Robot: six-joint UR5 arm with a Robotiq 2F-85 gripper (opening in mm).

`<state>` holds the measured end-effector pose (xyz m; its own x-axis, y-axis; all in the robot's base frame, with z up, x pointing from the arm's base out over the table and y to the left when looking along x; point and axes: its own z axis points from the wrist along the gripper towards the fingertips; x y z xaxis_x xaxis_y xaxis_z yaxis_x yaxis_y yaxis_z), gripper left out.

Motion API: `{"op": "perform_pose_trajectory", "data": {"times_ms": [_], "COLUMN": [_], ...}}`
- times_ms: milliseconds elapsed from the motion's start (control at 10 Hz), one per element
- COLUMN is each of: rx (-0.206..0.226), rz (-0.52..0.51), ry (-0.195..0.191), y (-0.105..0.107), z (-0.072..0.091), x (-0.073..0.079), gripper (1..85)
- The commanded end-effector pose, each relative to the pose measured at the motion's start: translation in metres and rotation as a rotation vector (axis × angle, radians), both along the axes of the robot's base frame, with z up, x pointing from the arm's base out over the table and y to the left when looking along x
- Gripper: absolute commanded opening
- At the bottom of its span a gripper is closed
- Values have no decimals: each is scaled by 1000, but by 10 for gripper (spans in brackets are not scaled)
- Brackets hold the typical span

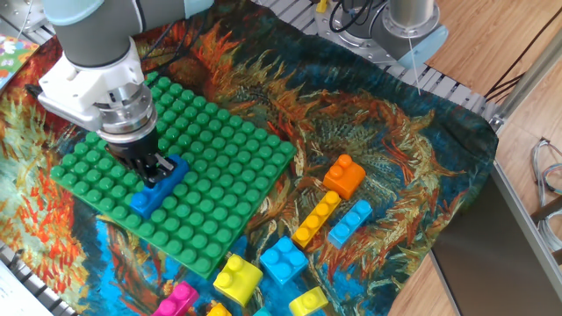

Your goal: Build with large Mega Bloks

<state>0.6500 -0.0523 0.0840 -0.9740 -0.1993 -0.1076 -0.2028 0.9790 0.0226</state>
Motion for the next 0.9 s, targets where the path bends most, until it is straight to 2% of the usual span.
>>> {"op": "perform_pose_trajectory", "data": {"times_ms": [0, 300, 500, 600, 800], "rx": [7, 15, 16, 21, 51], "rz": [-15, -1, -31, -41, -75], "ry": [4, 8, 16, 7, -3], "y": [0, -12, -12, -11, -5], "z": [11, 25, 25, 25, 26], "x": [-2, -8, -10, -7, -4], "gripper": [13, 13, 13, 13, 13]}}
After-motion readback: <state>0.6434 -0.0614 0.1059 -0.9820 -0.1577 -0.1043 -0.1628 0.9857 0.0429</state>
